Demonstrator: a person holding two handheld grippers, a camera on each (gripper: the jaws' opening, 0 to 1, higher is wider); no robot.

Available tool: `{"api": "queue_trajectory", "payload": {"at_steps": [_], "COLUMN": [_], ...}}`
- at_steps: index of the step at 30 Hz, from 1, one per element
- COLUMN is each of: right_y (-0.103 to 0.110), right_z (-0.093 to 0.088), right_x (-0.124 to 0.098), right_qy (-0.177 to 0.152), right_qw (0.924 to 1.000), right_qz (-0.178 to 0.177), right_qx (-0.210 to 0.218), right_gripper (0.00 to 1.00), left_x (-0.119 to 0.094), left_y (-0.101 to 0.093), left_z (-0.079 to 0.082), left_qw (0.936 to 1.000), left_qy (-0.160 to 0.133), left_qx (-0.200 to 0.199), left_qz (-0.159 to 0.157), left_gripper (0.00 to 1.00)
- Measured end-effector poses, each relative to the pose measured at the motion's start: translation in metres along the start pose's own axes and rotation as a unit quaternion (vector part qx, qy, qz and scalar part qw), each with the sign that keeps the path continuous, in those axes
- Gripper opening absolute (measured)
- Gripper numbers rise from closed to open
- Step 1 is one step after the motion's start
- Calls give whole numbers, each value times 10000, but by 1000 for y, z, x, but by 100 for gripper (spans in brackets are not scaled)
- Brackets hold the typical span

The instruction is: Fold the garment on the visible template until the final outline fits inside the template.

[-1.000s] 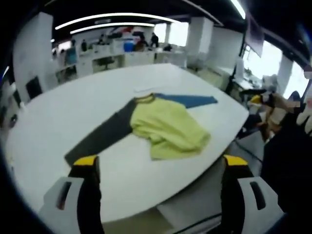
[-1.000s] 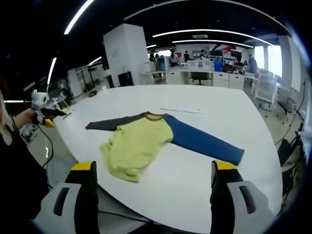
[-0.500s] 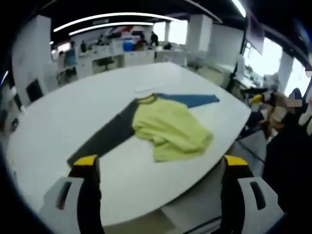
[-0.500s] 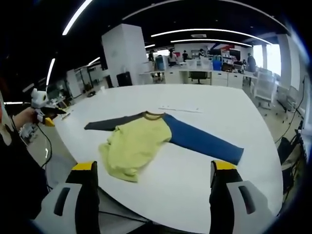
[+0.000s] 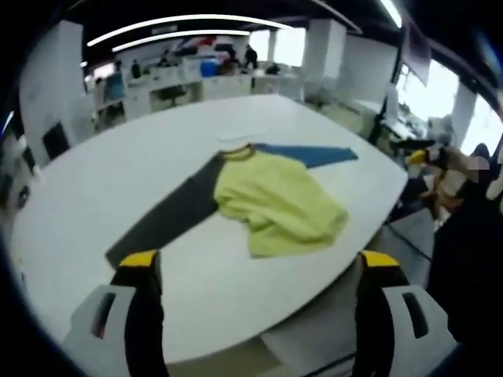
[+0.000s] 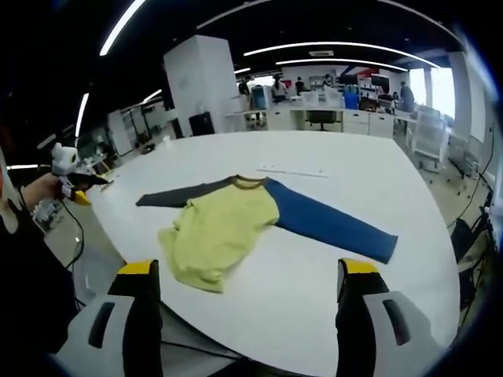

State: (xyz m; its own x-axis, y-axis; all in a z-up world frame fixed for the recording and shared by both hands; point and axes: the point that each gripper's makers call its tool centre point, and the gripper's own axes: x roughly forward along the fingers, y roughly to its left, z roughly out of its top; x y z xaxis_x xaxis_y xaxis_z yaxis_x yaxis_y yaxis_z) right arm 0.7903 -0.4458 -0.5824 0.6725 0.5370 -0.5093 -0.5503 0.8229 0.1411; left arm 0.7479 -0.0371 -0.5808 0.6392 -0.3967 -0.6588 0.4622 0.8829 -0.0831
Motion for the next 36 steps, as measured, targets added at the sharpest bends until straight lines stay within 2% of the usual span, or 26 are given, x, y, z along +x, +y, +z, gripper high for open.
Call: {"api": "queue_trajectory", "payload": {"at_steps": [6,10,15,23,28,36], "right_y": [-2,-1,3,11,17,31], "right_z": [-9,-15,-24,-44,-52,-79], "right_x": [15,22,36,65,80,103], "right_qy": [72,144,250,544,576,938], "right_qw": [9998,9996,9990,9968,9958,9907], "right_qz": [129,194,334,558,698,940], "right_qx": [94,126,135,-167,-153,-287], "right_gripper": [82,79,77,66,59,52], "left_x": [17,29,49,79,95,123], "left_y": [3,3,1,-4,1,13], "left_z": [-4,-9,-25,-46,-52,-60], "left_qw": [9995,9994,9988,9963,9960,9960], "left_qy": [-43,30,250,496,526,522], "left_qx": [-311,-305,-333,-491,-499,-567], "left_qz": [-106,-146,-268,-506,-525,-445], "left_gripper": [89,86,81,71,61,45]}}
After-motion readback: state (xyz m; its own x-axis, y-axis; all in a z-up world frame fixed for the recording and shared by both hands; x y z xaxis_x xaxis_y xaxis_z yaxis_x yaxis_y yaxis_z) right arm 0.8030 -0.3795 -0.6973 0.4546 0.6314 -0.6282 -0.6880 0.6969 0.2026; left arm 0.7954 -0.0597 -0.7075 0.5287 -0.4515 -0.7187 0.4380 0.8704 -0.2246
